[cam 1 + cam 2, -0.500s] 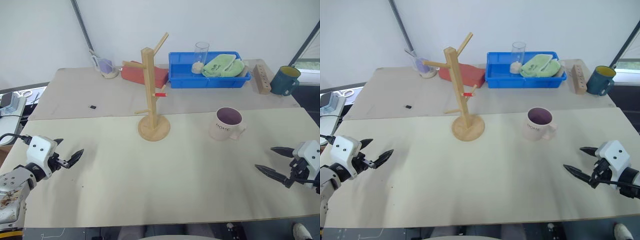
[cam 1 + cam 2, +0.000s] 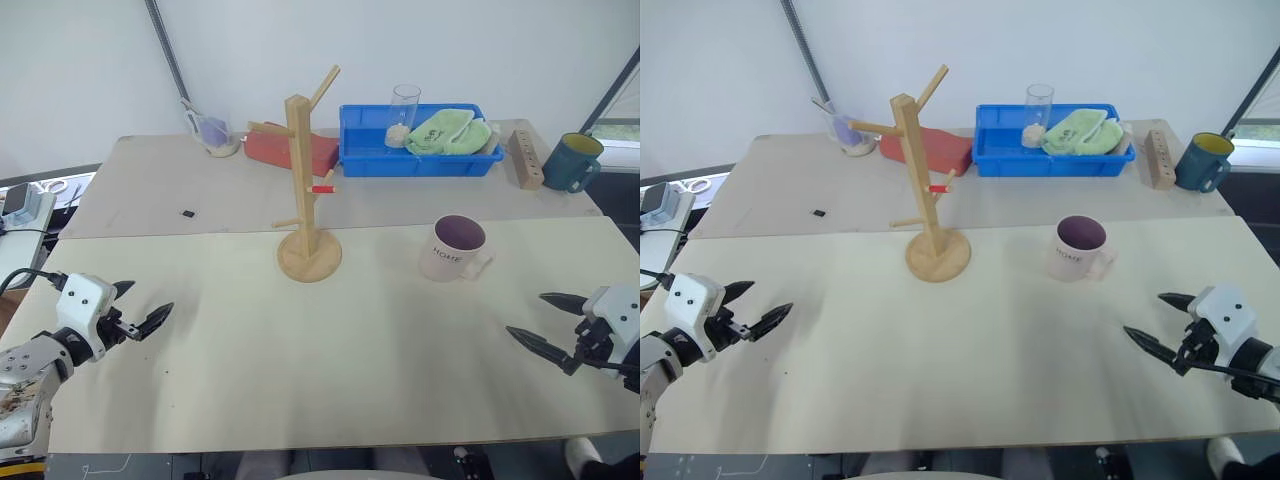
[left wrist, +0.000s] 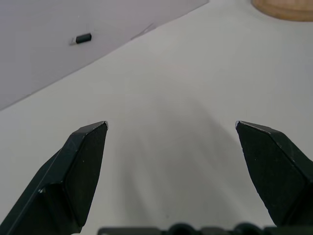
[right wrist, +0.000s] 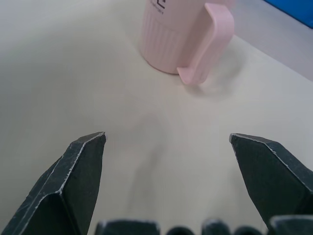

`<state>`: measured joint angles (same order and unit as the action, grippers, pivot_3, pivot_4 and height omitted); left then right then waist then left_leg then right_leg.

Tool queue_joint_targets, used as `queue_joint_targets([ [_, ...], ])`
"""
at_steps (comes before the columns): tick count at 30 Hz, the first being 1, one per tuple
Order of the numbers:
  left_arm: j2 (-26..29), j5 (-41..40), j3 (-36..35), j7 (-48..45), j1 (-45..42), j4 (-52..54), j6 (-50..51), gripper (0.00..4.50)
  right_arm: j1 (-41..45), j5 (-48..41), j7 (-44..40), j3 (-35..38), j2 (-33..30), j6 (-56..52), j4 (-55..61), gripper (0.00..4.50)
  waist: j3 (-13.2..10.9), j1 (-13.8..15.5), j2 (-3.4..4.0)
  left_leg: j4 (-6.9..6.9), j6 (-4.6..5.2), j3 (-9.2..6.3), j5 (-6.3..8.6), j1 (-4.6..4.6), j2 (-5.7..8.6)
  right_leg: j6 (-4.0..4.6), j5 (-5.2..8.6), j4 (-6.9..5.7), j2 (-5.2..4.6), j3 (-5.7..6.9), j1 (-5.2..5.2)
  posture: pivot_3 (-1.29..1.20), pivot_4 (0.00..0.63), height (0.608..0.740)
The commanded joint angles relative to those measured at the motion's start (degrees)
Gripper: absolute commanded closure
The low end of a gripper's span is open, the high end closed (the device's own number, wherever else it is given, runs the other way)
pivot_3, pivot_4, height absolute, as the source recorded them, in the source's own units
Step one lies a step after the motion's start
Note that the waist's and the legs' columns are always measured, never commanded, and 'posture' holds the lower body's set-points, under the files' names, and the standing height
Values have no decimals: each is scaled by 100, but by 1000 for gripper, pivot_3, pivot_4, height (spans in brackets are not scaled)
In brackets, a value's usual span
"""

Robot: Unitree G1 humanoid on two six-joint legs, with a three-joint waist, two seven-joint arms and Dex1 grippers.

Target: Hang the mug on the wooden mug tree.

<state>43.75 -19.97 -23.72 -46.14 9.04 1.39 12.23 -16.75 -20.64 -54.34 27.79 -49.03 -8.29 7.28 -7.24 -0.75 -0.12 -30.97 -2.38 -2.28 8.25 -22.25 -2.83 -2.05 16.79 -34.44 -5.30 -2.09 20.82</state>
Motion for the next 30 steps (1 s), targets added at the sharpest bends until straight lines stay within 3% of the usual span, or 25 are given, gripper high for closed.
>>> queue_joint_targets([
  [1, 121, -305, 158, -524, -176, 359, -37, 0, -21, -30, 292, 259, 175, 26, 346, 22, 0, 4, 0, 0, 0, 0, 0, -1, 0, 0, 0, 0, 0, 0, 0, 0, 150, 727],
  [8, 38, -1179, 1497, -1243, -1186, 1967, 899, 0, -228, 56, 1479, 210, 1153, -170, 1217, 22, 2, 106, 0, -1, 0, 20, 0, -7, -3, -3, -2, 0, 1, -9, -12, 0, 150, 727],
  [12, 45, -1547, 1974, -1499, -1614, 2436, 1332, 0, -168, 618, 2454, -205, 1750, -407, 1639, 22, 6, 22, 9, -6, 1, 21, -1, 0, -3, -9, -5, -4, 6, -19, -17, 0, 150, 727],
  [16, -173, -1680, 2288, -1644, -2105, 2497, 1316, 0, 179, 1073, 3447, -609, 2418, -757, 1702, 22, 6, -32, 9, -12, 2, 16, -1, 12, -5, -10, -6, -18, 17, -25, -24, 0, 150, 727],
  [22, -465, -1557, 2622, -1813, -2458, 2335, 1155, 0, 882, 1425, 4262, -953, 2963, -1024, 1227, 22, 6, -24, 9, -30, 3, 16, -2, 11, -3, -10, -6, -34, 18, -29, -25, 0, 150, 727],
  [30, -506, -1264, 2707, -1964, -2305, 2128, 776, 0, 1498, 1397, 4576, -991, 3163, -1165, 737, 22, 6, -19, 9, -31, 6, 16, -3, 10, -4, -10, -6, -50, 23, -31, -25, 0, 150, 727],
])
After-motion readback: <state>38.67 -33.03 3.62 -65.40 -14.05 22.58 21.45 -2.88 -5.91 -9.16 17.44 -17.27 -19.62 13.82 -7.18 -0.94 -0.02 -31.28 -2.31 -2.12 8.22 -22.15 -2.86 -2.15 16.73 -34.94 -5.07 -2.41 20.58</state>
